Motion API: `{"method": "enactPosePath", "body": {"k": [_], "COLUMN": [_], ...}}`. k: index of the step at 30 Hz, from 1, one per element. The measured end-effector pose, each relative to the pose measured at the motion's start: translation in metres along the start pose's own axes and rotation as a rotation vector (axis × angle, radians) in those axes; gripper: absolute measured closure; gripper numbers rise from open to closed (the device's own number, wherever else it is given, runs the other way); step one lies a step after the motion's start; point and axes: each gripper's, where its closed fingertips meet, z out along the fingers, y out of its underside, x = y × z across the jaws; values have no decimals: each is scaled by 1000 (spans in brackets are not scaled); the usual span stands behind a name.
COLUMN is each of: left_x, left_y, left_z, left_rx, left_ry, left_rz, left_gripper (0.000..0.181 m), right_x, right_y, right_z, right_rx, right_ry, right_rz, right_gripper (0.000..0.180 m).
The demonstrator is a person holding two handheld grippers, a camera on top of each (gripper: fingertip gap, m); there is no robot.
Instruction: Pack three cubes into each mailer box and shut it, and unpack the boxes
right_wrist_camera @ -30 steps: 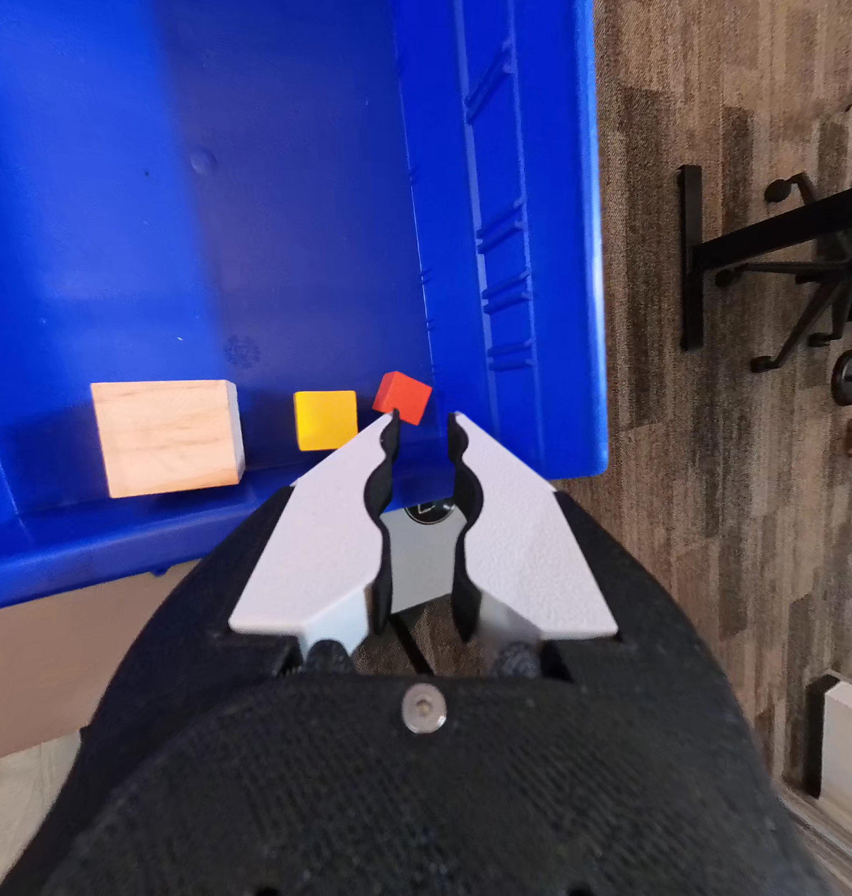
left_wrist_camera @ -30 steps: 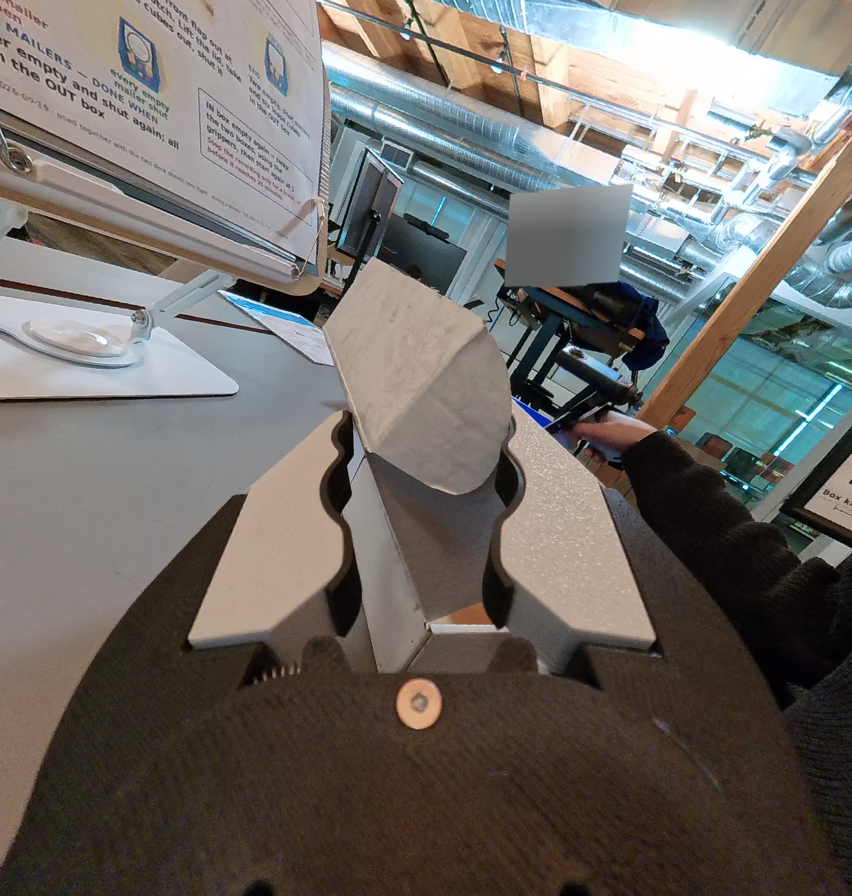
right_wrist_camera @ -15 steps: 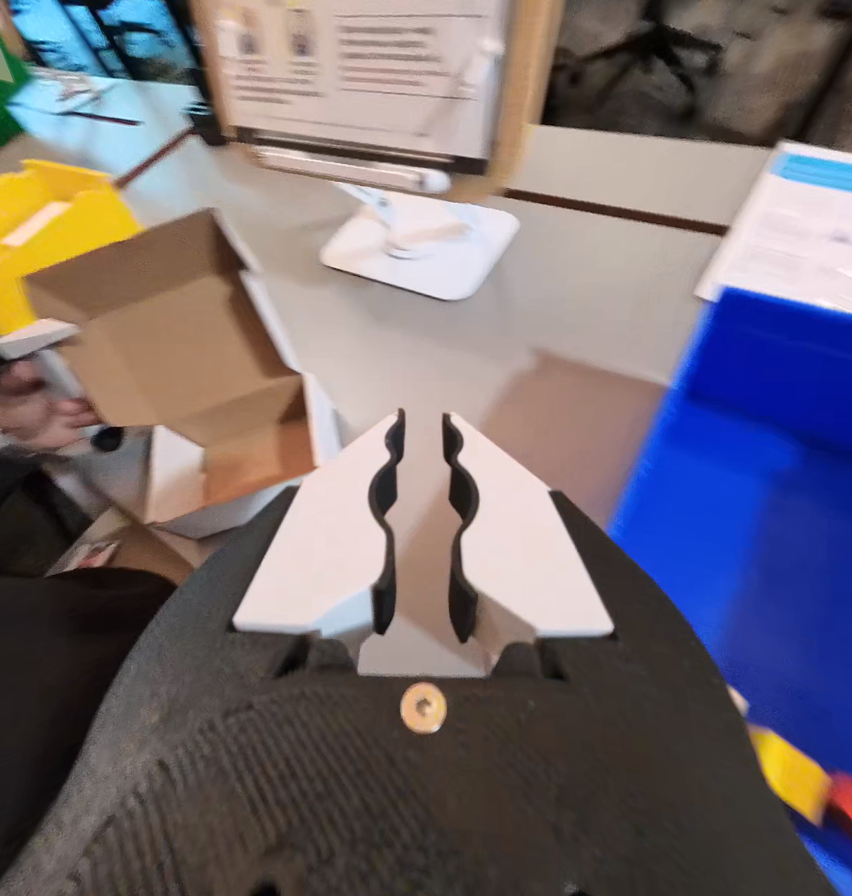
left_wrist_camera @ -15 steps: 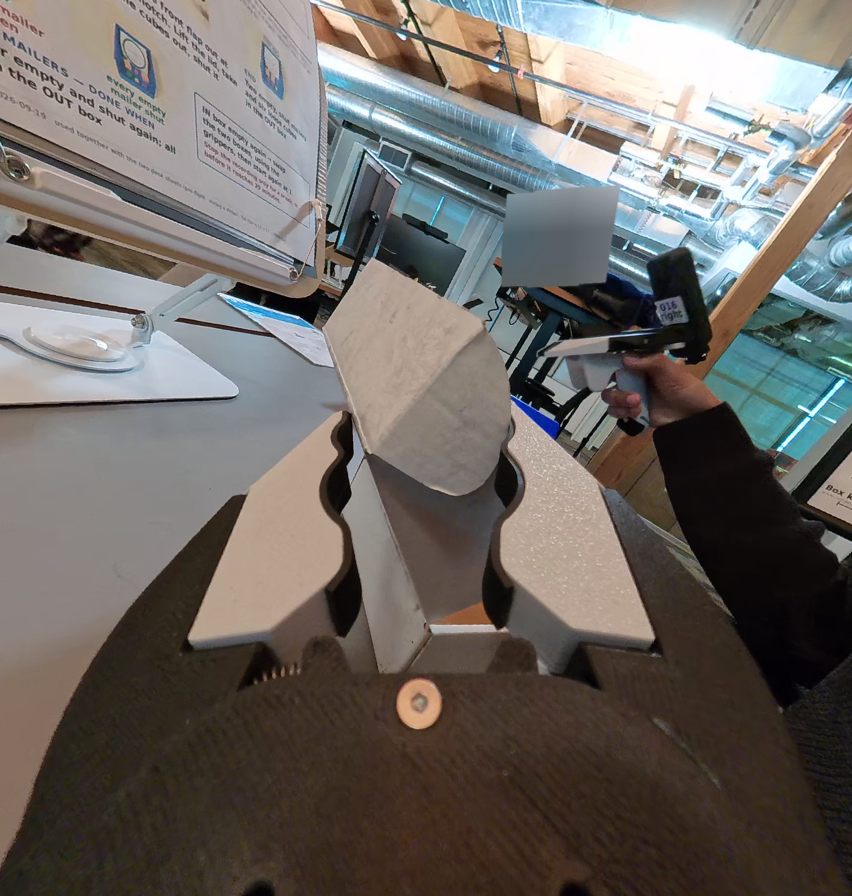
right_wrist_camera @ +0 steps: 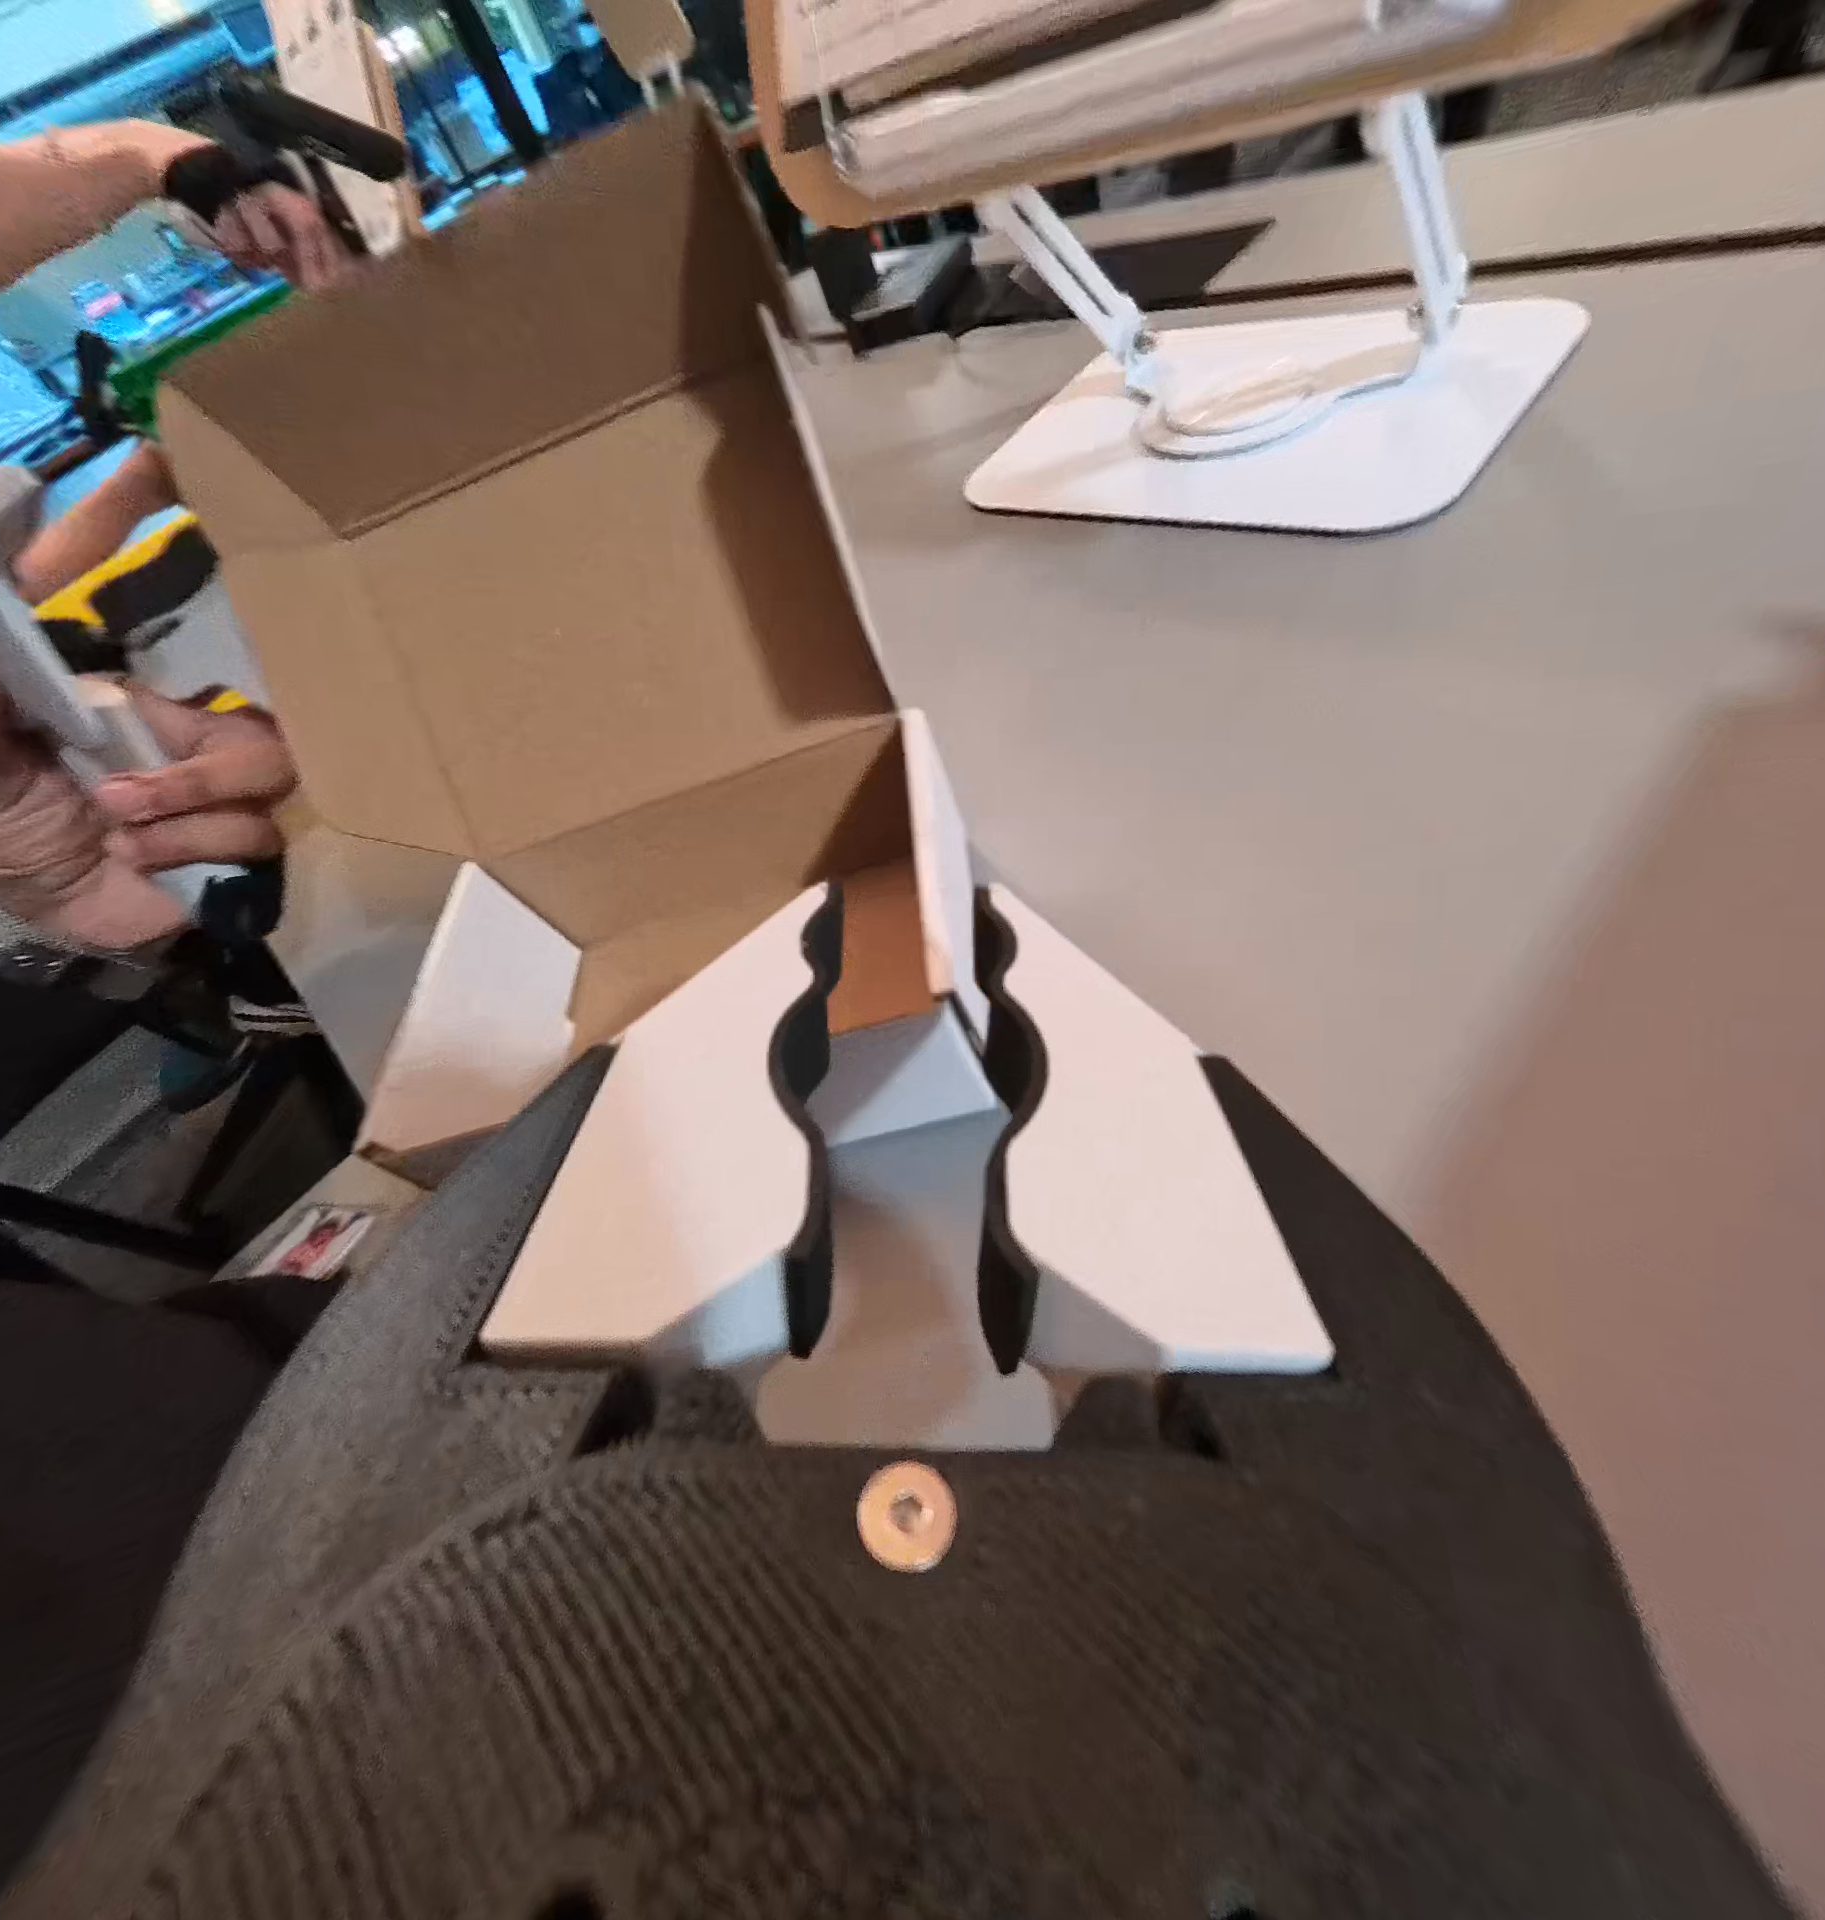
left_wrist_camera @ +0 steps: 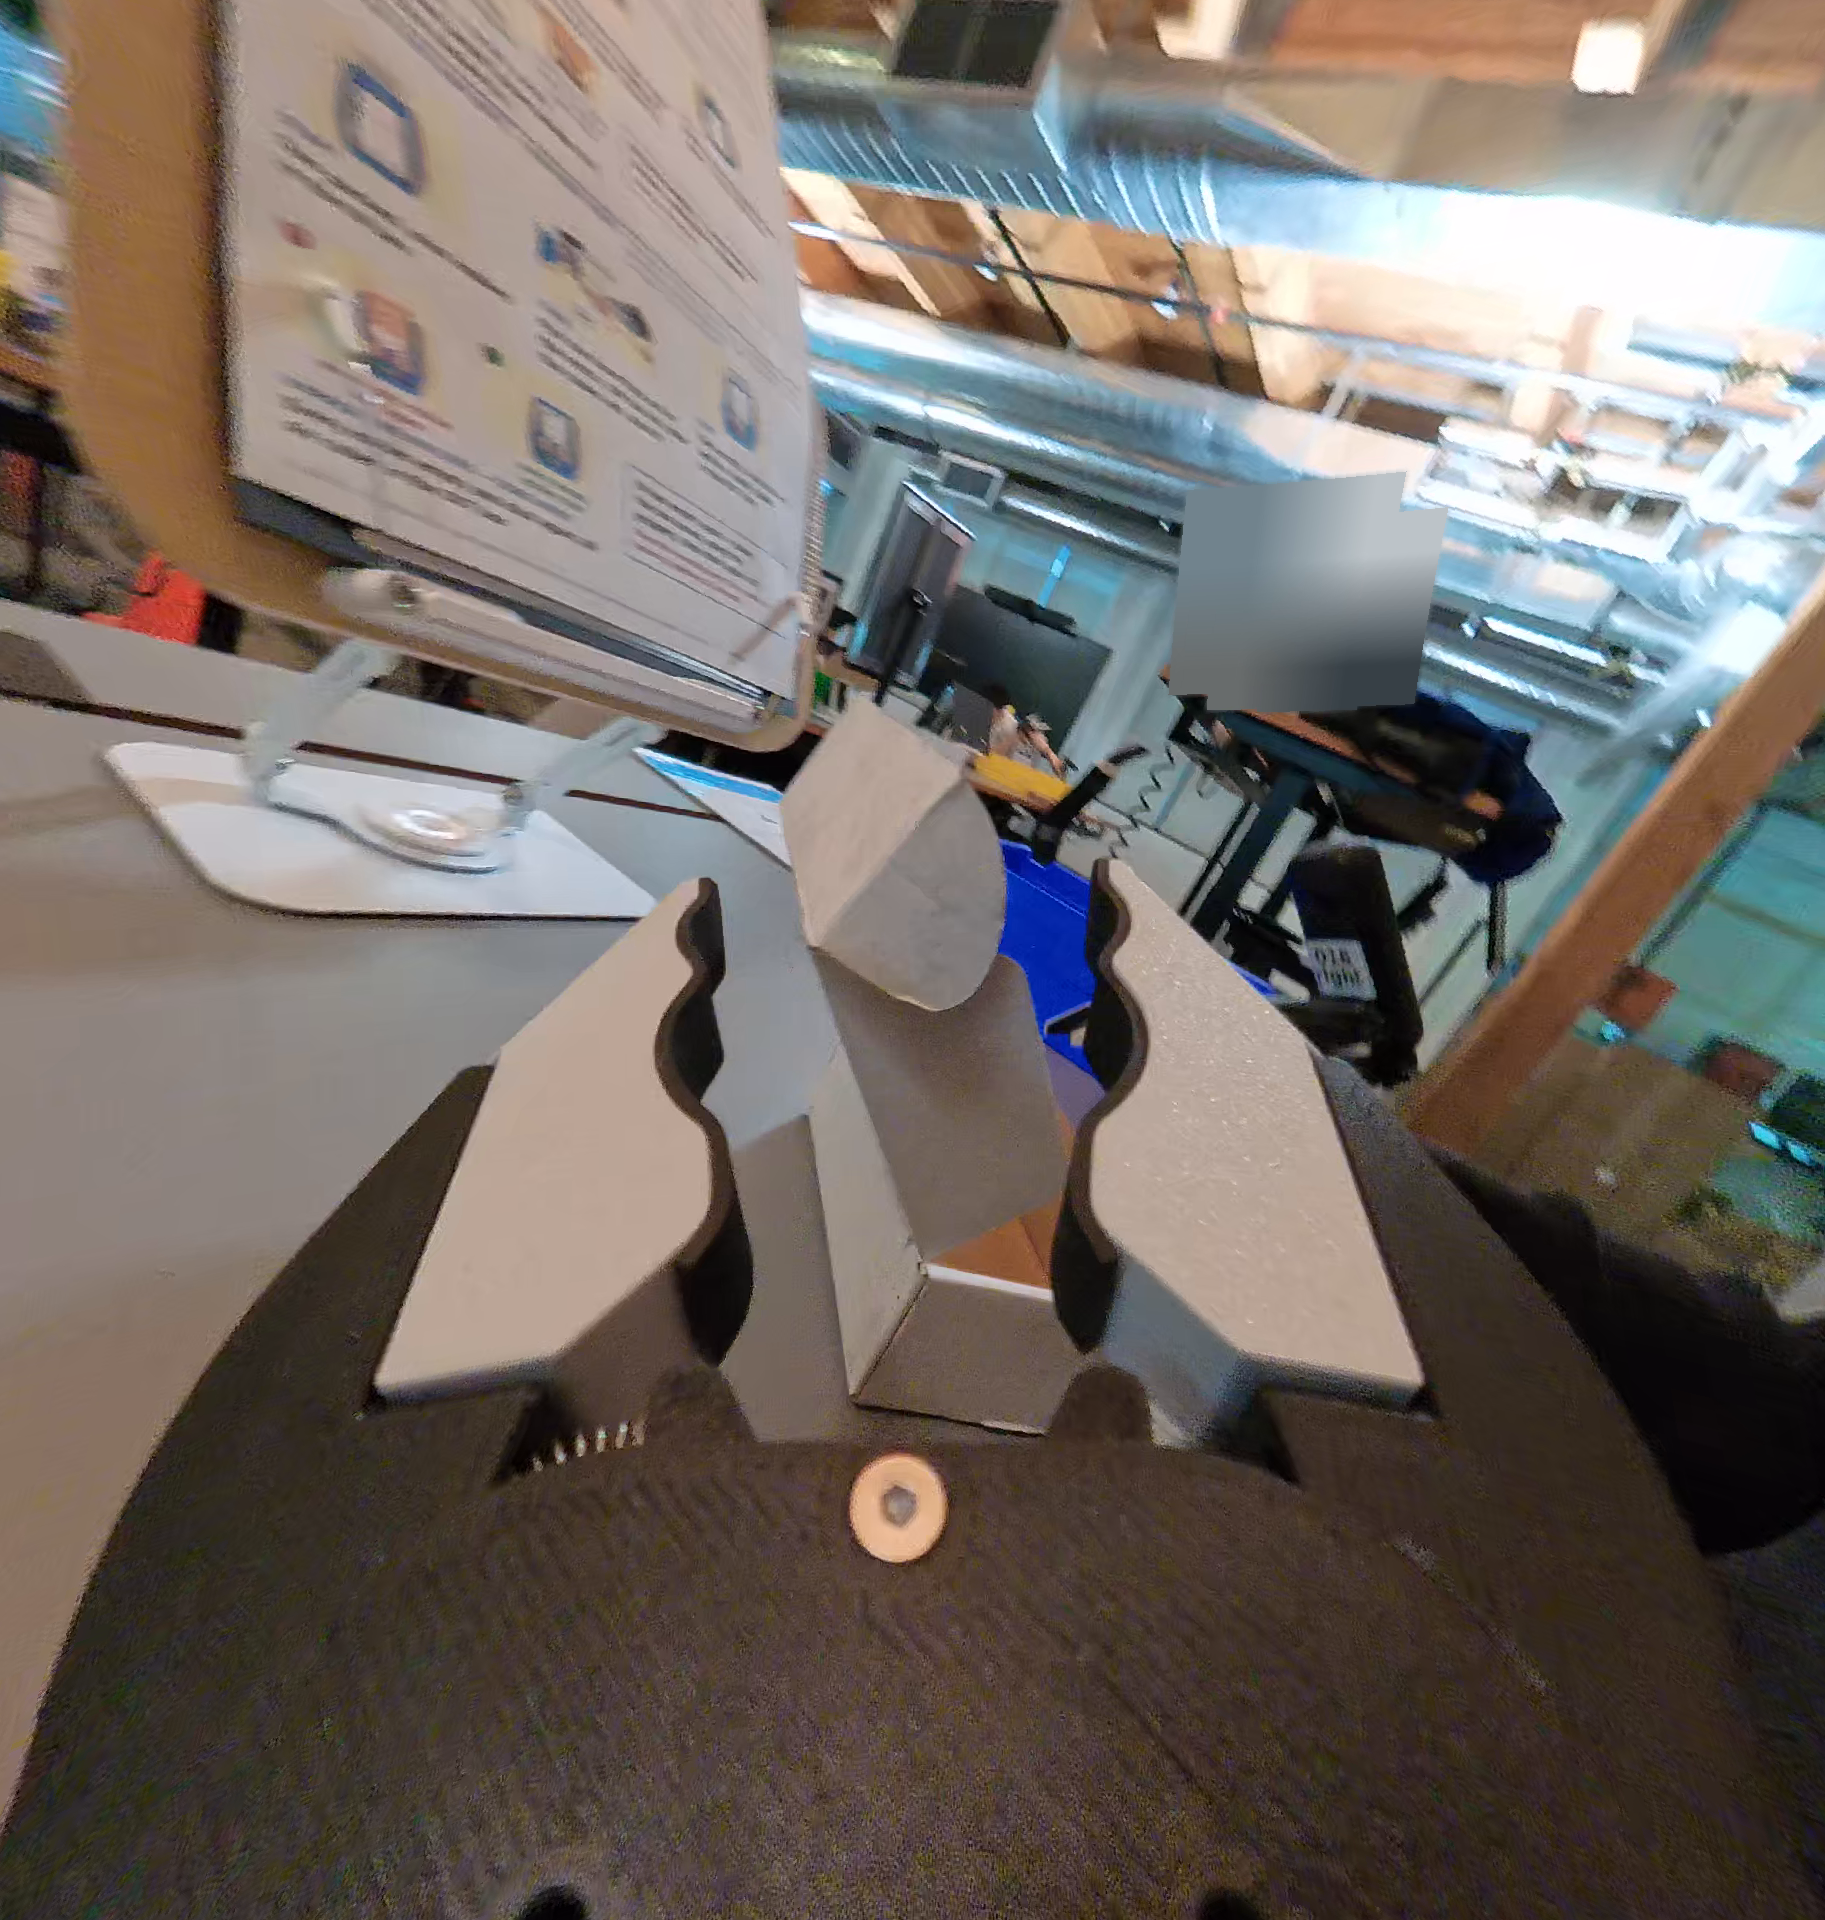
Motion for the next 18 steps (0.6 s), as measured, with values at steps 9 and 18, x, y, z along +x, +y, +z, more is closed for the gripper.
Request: {"method": "enactPosePath", "body": {"k": [9,18], "left_x": [-5,-8], "left_y": [40,60], "left_z": [18,25], "left_rx": [-172,-260], "left_ry": [-45,-123], "left_rz": [-40,42], "left_gripper": [120,139], "right_x": [-2,-25], "right_y": [22,39], "right_z": [14,20], "right_rx": [-102,-206], "right_ry": [-74,-127], "right_rz": [93,-3], "right_gripper": [152,161]}}
